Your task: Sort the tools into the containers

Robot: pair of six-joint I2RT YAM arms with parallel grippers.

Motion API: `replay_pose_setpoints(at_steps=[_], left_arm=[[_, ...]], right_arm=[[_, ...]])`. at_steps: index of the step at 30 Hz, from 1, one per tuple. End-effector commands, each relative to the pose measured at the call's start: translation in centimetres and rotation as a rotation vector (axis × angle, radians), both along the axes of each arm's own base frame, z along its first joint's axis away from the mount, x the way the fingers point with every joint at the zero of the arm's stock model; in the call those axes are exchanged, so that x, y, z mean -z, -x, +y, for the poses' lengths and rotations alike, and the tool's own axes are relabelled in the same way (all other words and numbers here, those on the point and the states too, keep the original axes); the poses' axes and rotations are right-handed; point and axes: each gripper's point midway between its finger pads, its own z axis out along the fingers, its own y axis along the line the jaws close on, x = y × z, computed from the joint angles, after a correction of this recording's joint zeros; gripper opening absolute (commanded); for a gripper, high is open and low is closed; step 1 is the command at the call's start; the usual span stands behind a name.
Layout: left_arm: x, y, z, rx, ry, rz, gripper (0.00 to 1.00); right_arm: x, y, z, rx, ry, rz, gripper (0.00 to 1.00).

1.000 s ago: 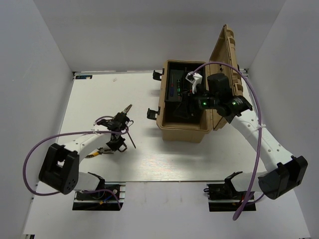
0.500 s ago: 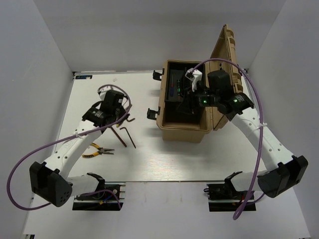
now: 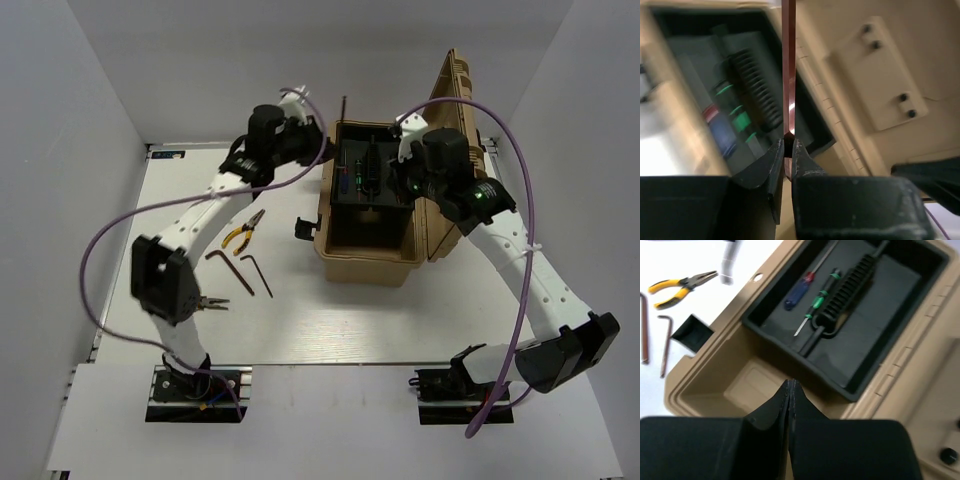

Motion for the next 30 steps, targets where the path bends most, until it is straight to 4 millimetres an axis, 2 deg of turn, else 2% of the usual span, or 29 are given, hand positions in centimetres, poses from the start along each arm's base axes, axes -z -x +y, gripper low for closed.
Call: replay_pose_setpoints(at_steps=[1,2,3,4,6,7,8,9,10,11,13,14,16,19,21,23,24,26,29,30], left_arm=[[-3.4,0.9,-5.4,0.308,0.116,-0.135,0.00],[-4.6,0.7,-6.4,0.338,0.139,-0.164,0.00],[-4.3,1.0,-7.5,0.386,0.154,-0.157,0.00],[-3.8,-0.2,-8.4,0.395,0.165,-0.161,0.00],[-3.4,-0.2,-10.0,0.434,0.197,-0.145,0.00],[-4.3,-0.7,-10.4,0.434,0.213,-0.158,0.00],[-2.6,-1.6,-11.1,0.440,0.220,-0.133,0.00],[-2.0,-1.6,-12.0,0.447,0.236,-0.098,0.00],[-2.7,-2.2,-12.2,0.439,0.250,-0.112,0.00],[-0.5,-2.6,-13.3,0.445,0.243,-0.067,0.00],[0.6,-3.2,-14.0,0.420,0.240,-0.038,0.00],[0.8,-3.4,-14.0,0.401,0.236,-0.032,0.00],[3.0,-3.9,-14.5,0.376,0.214,0.015,0.00],[4.2,-4.6,-14.1,0.322,0.178,0.036,0.00],[4.7,-4.8,-13.9,0.298,0.165,0.057,0.09],[5.5,-5.0,-13.9,0.287,0.154,0.078,0.26],[5.2,-5.0,-13.9,0.287,0.154,0.076,0.34],[6.0,-5.1,-13.9,0.286,0.145,0.096,0.46],[5.5,-5.1,-14.0,0.286,0.150,0.086,0.58],[5.0,-5.1,-14.0,0.287,0.154,0.076,0.58]], right_arm=[[-5.3,-1.1,-1.5,0.072,-0.014,-0.158,0.00],[-5.2,-0.9,-1.5,0.069,-0.010,-0.153,0.00],[-5.4,-0.9,-1.6,0.075,-0.013,-0.158,0.00],[-5.6,-0.8,-1.6,0.074,-0.016,-0.158,0.00],[-5.7,-0.6,-1.8,0.079,-0.018,-0.162,0.00],[-5.7,-0.6,-1.8,0.080,-0.019,-0.160,0.00],[-5.6,-0.5,-2.0,0.083,-0.017,-0.156,0.00],[-5.5,-0.5,-2.0,0.085,-0.016,-0.153,0.00],[-5.7,-0.3,-2.1,0.085,-0.018,-0.157,0.00],[-5.6,-0.2,-2.2,0.091,-0.015,-0.155,0.00],[-5.6,-0.1,-2.4,0.096,-0.017,-0.153,0.00],[-5.5,0.0,-2.4,0.094,-0.017,-0.152,0.00],[-5.4,0.3,-2.6,0.095,-0.017,-0.148,0.00],[-5.0,0.4,-2.8,0.098,-0.012,-0.140,0.00],[-4.9,0.4,-2.7,0.096,-0.014,-0.139,0.00],[-4.5,0.4,-2.6,0.090,-0.017,-0.128,0.00],[-4.6,0.5,-2.5,0.084,-0.021,-0.127,0.00],[-4.4,0.4,-2.4,0.084,-0.021,-0.121,0.00],[-4.2,0.4,-2.4,0.082,-0.023,-0.117,0.00],[-4.3,0.5,-2.4,0.080,-0.027,-0.118,0.00]])
